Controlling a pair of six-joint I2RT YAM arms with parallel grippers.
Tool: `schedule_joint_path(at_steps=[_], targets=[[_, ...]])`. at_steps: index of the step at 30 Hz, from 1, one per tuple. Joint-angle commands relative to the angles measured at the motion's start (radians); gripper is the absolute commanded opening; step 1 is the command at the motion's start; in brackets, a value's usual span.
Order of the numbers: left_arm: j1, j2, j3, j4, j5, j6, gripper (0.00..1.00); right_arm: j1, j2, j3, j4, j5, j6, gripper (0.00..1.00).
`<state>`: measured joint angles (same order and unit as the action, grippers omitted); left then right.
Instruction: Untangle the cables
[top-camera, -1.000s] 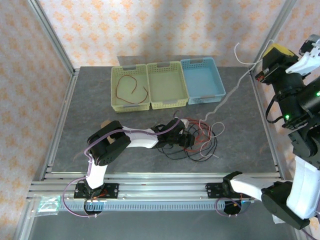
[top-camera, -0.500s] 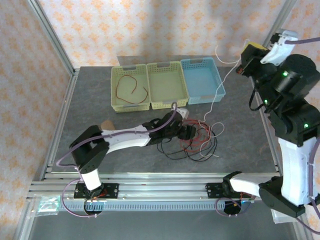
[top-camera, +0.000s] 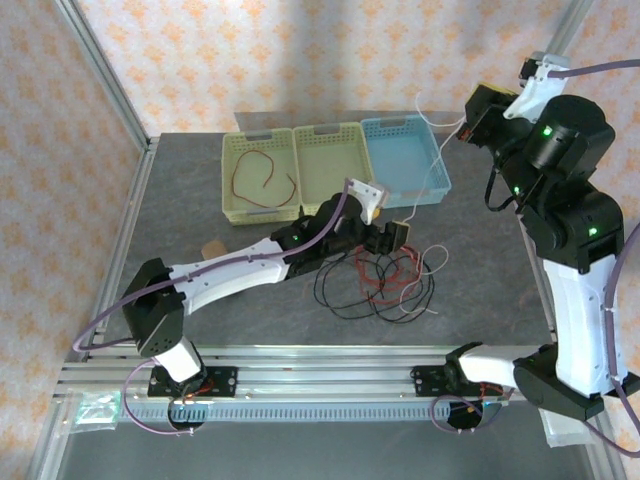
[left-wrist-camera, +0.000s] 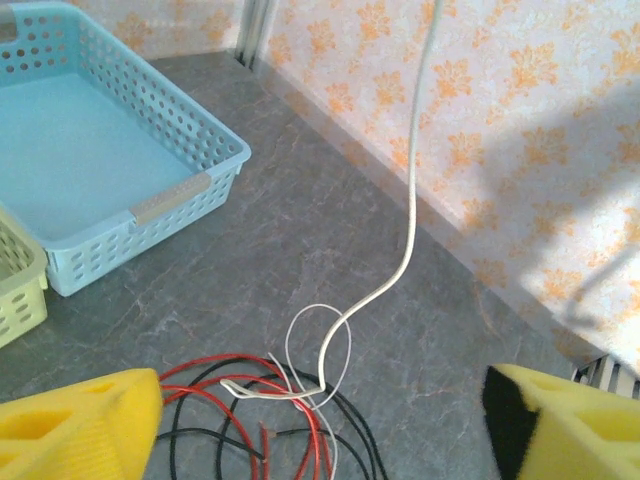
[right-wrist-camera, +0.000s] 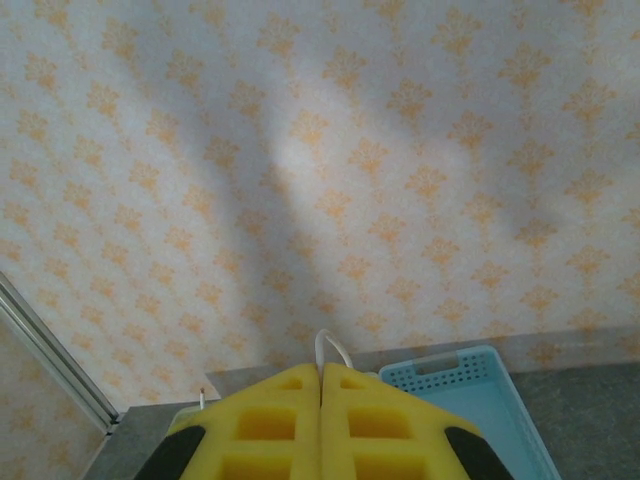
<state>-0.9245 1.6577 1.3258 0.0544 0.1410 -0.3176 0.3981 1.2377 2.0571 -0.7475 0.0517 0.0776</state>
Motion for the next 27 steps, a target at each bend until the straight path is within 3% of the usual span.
schedule_joint_path(at_steps=[1,7,13,16,23,27], targets=[[0.014,0.045,0.046,-0.028,0.007,0.048,0.77,-0.004,-0.014,0.026,-0.003,-0.016,0.013,0.00],[0.018,0.095,0.088,-0.009,0.110,0.046,0.66,-0.003,-0.009,0.042,-0.019,-0.026,0.007,0.00],[0.018,0.143,0.089,0.019,0.120,0.034,0.57,-0.003,-0.011,0.042,-0.016,-0.042,0.017,0.00],[0.019,0.165,0.110,0.035,0.133,0.022,0.48,-0.004,-0.011,0.048,-0.023,-0.041,0.018,0.00],[0.018,0.184,0.123,0.061,0.140,0.002,0.14,-0.004,-0.014,0.045,-0.030,-0.032,0.023,0.00],[0.027,0.166,0.103,0.067,0.114,-0.016,0.07,-0.004,-0.018,0.029,-0.031,-0.018,0.022,0.00]])
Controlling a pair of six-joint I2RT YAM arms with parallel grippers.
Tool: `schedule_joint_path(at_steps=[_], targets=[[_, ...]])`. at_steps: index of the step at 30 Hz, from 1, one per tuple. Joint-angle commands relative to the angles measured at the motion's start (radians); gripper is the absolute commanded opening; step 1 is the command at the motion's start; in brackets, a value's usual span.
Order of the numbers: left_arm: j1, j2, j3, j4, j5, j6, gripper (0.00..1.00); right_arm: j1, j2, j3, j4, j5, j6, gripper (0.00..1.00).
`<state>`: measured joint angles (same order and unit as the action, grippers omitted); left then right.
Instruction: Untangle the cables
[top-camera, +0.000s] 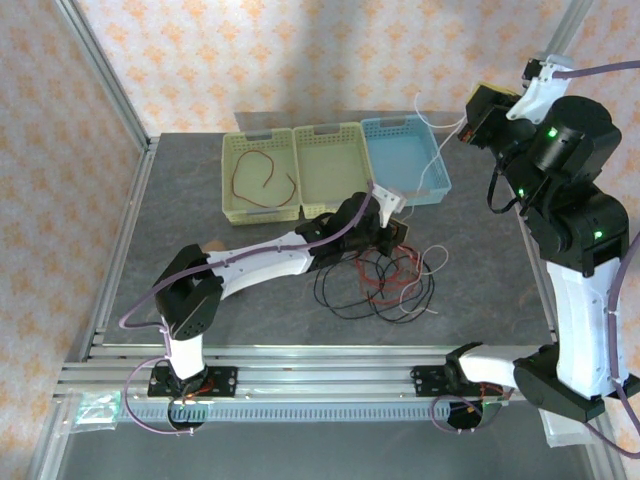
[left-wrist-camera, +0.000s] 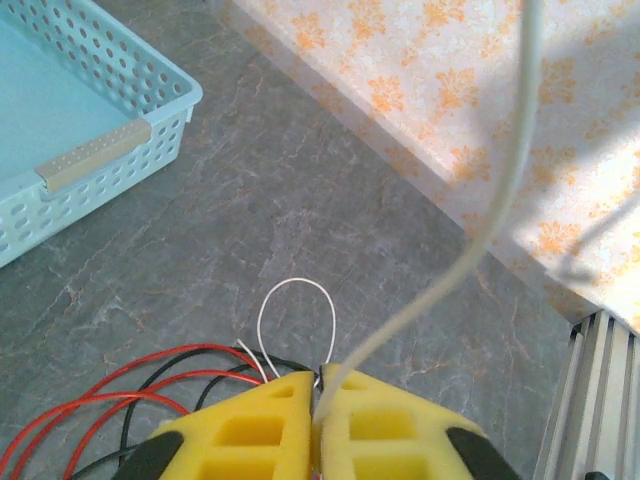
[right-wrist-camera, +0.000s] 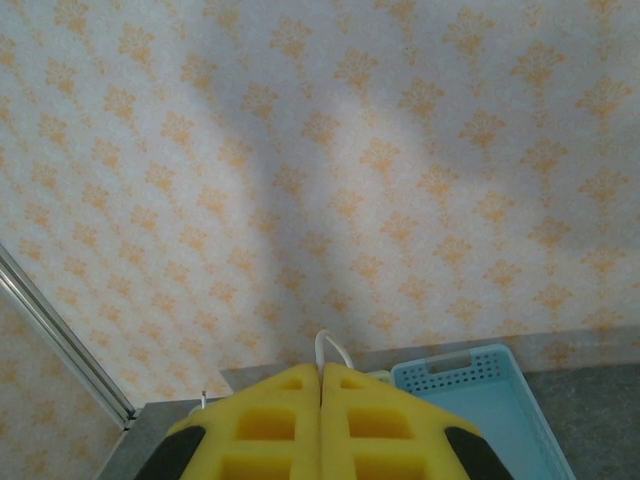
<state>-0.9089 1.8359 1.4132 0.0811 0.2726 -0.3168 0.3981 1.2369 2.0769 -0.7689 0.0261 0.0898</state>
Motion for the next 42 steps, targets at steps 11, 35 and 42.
schedule_joint_path(at_steps=[11,35,42], targets=[[0.100,-0.142,0.010,-0.043,-0.094,-0.020,0.00,-0.004,-0.051,-0.135,0.007,0.063,0.011,0.00],[0.440,-0.137,0.130,-0.224,-0.028,-0.152,0.00,-0.004,0.231,-0.466,0.298,-0.015,0.051,0.00],[0.481,0.033,0.289,-0.309,-0.013,-0.163,0.00,0.005,0.461,-0.390,0.337,-0.047,0.074,0.00]])
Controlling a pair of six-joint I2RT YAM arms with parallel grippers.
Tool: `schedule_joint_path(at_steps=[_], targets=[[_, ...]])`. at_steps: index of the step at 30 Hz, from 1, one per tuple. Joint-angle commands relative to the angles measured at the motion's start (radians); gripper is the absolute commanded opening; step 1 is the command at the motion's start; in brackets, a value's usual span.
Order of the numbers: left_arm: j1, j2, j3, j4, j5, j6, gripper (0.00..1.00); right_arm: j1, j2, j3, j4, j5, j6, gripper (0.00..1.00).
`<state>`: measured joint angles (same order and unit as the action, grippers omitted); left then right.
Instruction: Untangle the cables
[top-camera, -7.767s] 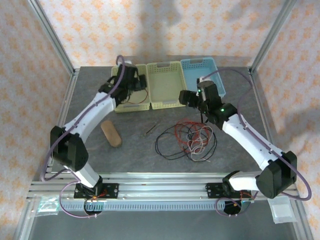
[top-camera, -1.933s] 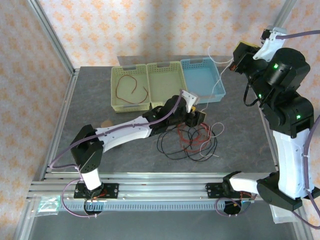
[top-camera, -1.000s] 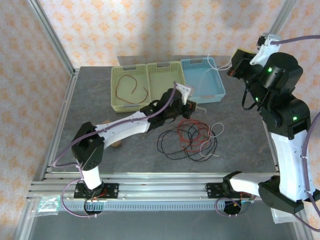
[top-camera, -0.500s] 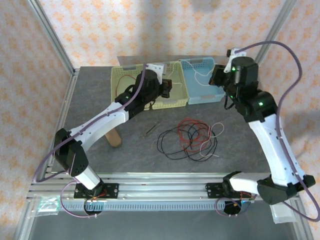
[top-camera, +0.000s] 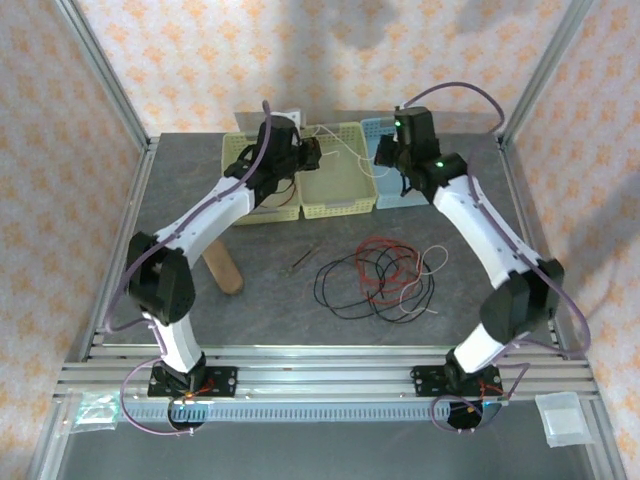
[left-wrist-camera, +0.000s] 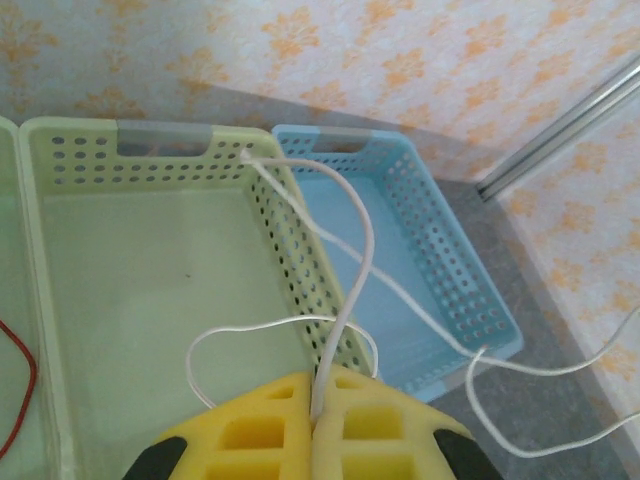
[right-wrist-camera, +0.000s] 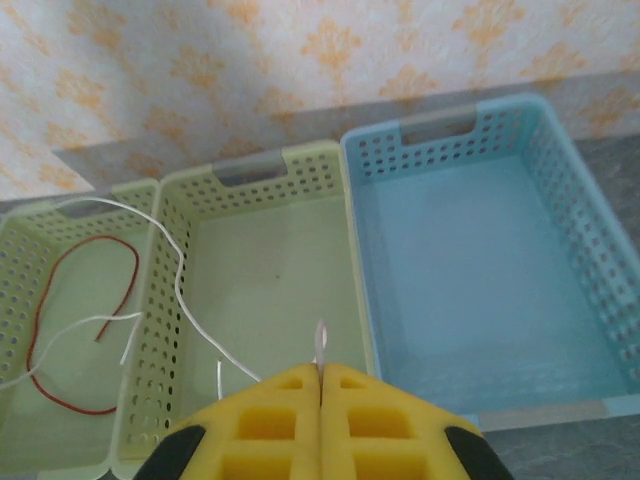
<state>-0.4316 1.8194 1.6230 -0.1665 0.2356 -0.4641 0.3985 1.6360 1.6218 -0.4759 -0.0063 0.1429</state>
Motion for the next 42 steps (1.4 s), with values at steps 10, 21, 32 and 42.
schedule_joint_path(at_steps=[10,21,32,42], targets=[[0.009,0.258,0.244,-0.105,0.008,-0.051,0.00,0.033,0.408,0.315,0.031,-0.128,0.011,0.00],[0.036,0.474,0.455,-0.253,-0.010,-0.057,0.00,0.025,0.698,0.574,-0.035,-0.210,0.043,0.00],[0.050,0.494,0.463,-0.244,-0.013,-0.073,0.21,0.010,0.721,0.623,-0.078,-0.206,0.032,0.01],[0.053,0.458,0.448,-0.243,-0.027,-0.068,0.43,-0.002,0.690,0.668,-0.097,-0.222,0.036,0.31]])
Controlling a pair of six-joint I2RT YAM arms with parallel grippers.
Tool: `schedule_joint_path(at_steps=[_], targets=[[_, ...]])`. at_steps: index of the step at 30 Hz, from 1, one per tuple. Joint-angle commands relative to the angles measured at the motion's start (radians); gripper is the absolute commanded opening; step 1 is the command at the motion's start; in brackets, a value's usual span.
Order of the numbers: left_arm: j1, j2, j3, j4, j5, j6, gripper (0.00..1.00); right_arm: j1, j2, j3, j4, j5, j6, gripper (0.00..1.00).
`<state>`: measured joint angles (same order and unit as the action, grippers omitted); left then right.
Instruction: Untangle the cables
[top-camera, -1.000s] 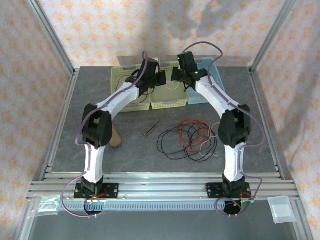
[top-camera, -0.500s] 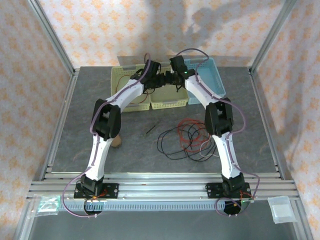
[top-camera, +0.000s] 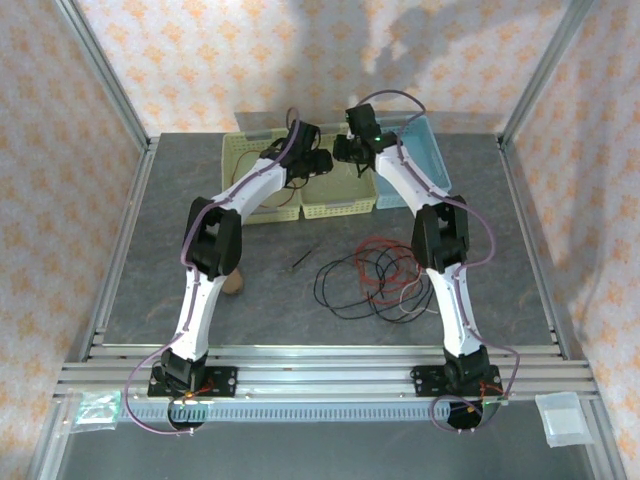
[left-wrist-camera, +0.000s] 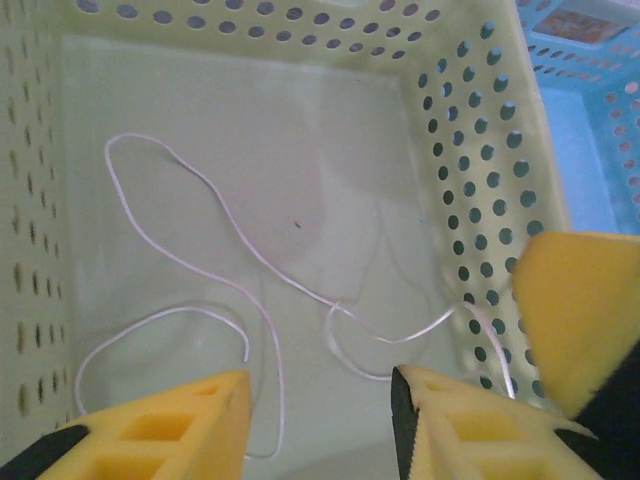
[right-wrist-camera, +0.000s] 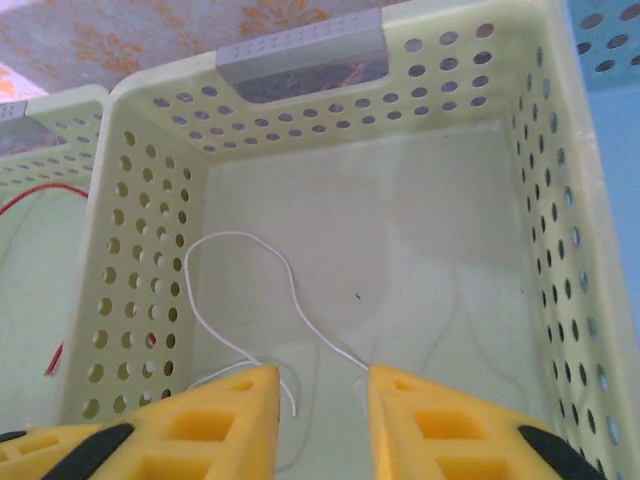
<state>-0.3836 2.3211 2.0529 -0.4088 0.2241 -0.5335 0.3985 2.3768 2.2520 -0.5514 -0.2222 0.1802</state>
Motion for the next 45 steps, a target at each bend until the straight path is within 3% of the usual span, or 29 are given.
schedule_joint_path(at_steps=[1,4,10,20,30,38,45], targets=[[0.005,-0.053,0.015,-0.002,-0.020,0.004,0.43,-0.002,-0.056,0.040,-0.023,-0.004,-0.003,0.32],[0.005,-0.100,-0.019,0.006,-0.062,0.009,0.39,-0.005,-0.076,0.053,-0.030,-0.007,-0.017,0.32],[-0.002,-0.271,-0.180,0.104,-0.080,0.040,0.41,-0.006,-0.177,0.026,-0.076,-0.004,-0.046,0.32],[-0.073,-0.561,-0.463,0.142,-0.237,0.138,0.42,-0.004,-0.632,-0.607,0.199,-0.027,0.073,0.26],[-0.207,-0.660,-0.606,0.113,-0.291,0.173,0.43,0.006,-1.012,-1.068,0.291,0.045,0.253,0.26],[-0.330,-0.686,-0.741,0.122,-0.270,0.113,0.41,0.060,-1.162,-1.218,0.112,0.124,0.342,0.27],[-0.398,-0.667,-0.858,0.161,-0.240,0.038,0.41,0.099,-1.130,-1.242,-0.031,0.073,0.349,0.26]])
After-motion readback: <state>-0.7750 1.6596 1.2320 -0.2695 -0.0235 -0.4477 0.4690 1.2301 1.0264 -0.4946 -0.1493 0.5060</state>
